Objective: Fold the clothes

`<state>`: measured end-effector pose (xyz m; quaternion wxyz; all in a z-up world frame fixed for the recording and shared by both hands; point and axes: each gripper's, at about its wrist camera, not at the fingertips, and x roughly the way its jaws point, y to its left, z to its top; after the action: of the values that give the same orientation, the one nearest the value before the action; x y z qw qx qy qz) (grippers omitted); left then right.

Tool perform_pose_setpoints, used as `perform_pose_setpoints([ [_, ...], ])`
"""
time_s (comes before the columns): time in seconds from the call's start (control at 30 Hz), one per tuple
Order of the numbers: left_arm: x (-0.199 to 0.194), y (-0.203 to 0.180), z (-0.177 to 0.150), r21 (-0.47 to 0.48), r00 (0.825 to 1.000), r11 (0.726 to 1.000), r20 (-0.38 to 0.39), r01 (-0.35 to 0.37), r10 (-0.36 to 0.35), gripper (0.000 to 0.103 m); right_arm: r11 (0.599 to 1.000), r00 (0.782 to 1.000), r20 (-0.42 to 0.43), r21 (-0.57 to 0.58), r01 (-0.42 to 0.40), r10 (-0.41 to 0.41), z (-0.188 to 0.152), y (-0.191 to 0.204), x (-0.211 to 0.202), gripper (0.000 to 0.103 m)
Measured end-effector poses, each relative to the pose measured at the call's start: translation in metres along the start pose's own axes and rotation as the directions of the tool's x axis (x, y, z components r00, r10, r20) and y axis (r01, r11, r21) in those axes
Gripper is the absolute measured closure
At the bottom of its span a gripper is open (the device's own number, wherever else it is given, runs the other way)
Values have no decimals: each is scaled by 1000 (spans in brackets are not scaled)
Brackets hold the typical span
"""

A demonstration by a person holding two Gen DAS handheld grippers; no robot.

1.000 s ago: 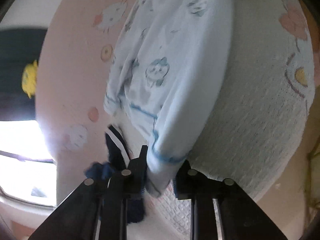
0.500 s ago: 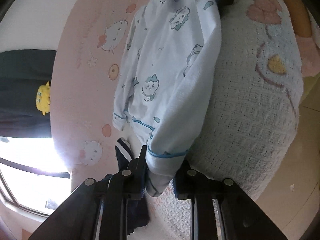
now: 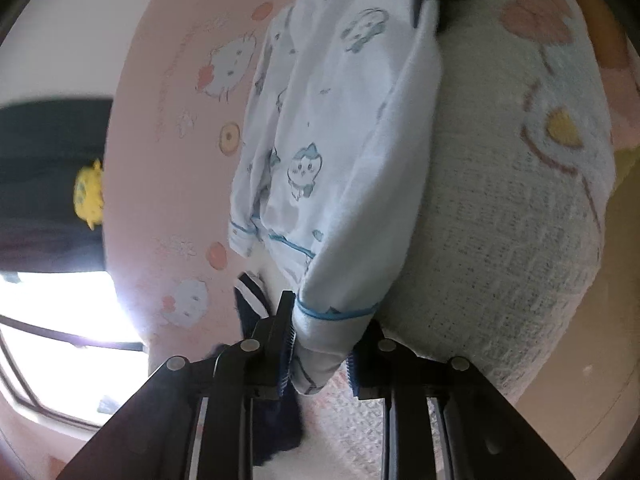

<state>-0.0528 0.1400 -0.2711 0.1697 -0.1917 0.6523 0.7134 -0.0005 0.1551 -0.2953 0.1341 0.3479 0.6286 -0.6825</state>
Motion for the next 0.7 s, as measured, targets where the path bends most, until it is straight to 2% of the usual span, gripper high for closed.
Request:
perform_pose_setpoints([
  [0.03, -1, 5, 0, -37, 999, 999, -2, 32, -32, 84, 1000, 1000, 2, 17, -10, 10, 0, -4, 0, 100],
  [0.13, 0, 26, 0, -169, 990, 976, -10, 139, -142, 84, 997, 999, -5, 62, 55, -54, -1, -15, 1, 100],
  [0.17, 1, 32, 1, -202, 986, 966, -7, 162, -166, 84, 993, 996, -10, 79, 90, -89, -1, -20, 1, 100],
  [0.23, 3, 42, 3, -253, 980, 948, 0, 194, -200, 84, 983, 994, -21, 148, 109, -107, -2, -35, 3, 100],
  [0.43, 3, 62, 11, -335, 979, 921, 11, 197, -205, 84, 942, 994, -57, 318, 104, -91, -11, -78, 16, 100],
  [0.5, -3, 64, 8, -375, 978, 906, 8, 195, -207, 84, 935, 995, -66, 341, 97, -79, -12, -86, 22, 100],
  [0.7, 15, 86, 15, -463, 976, 864, 20, 200, -216, 84, 910, 992, -55, 393, 128, -116, -3, -107, 31, 100],
])
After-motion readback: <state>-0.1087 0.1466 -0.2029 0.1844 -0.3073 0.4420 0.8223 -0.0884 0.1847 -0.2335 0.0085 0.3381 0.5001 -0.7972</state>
